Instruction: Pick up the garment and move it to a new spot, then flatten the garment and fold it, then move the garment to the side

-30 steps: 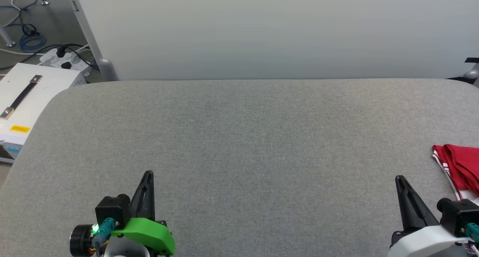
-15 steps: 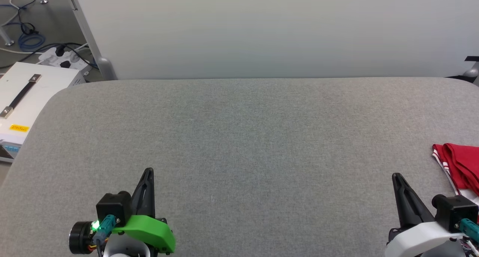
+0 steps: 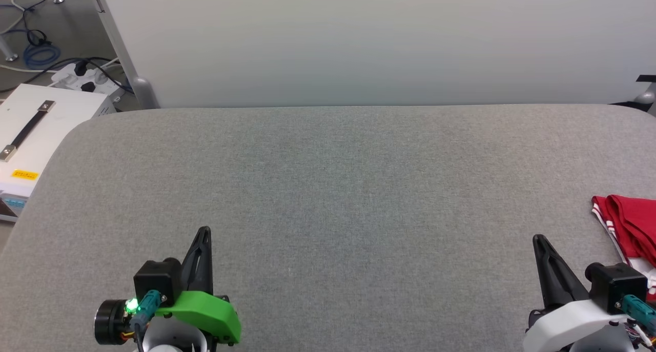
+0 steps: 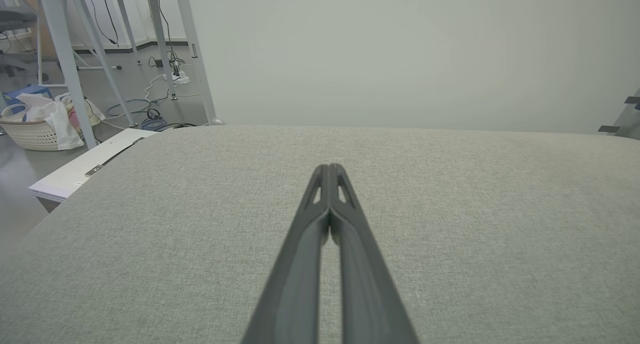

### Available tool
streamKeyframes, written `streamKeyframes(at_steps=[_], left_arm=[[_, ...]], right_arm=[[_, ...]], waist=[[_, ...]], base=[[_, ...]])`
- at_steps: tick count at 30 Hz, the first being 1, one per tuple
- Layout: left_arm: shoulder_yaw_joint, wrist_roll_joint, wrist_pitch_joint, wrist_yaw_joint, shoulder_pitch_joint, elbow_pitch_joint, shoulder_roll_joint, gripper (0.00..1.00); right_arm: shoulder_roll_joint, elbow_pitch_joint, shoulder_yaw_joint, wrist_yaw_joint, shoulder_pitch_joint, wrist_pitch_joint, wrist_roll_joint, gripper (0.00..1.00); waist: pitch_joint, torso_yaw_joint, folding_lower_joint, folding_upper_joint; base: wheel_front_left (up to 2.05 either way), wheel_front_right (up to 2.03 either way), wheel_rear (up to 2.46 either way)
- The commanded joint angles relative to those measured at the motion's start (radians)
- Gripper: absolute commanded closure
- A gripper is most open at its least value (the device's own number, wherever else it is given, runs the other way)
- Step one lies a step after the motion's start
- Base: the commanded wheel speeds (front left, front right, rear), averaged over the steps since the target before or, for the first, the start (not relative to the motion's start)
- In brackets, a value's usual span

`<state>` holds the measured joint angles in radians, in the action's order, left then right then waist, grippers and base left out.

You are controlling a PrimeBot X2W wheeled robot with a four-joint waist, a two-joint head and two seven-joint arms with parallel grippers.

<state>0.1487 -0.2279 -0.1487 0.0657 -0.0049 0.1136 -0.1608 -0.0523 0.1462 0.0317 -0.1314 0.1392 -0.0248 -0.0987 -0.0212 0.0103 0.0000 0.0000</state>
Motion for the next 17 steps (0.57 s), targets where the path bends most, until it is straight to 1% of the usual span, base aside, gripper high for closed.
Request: streamKeyframes(at_steps=[1,17], left_arm=[[-0.01,0.014,0.006,-0.007,0.002,-0.009,0.007,1.0],[-0.04,0.06,0.037,-0.02,0.003,-0.032,0.029,1.0]], right_arm=[[0.001,-0.008,-0.002,0.0,-0.02,0.006,0.009,1.0],[0.001,-0.038,-0.009,0.0,-0.046,0.01,0.028,1.0]], waist=[[0.0,0.0,0.0,0.0],[0.005,-0.002,0.0,0.0]], base=[[0.0,0.0,0.0],[0.0,0.0,0.0]])
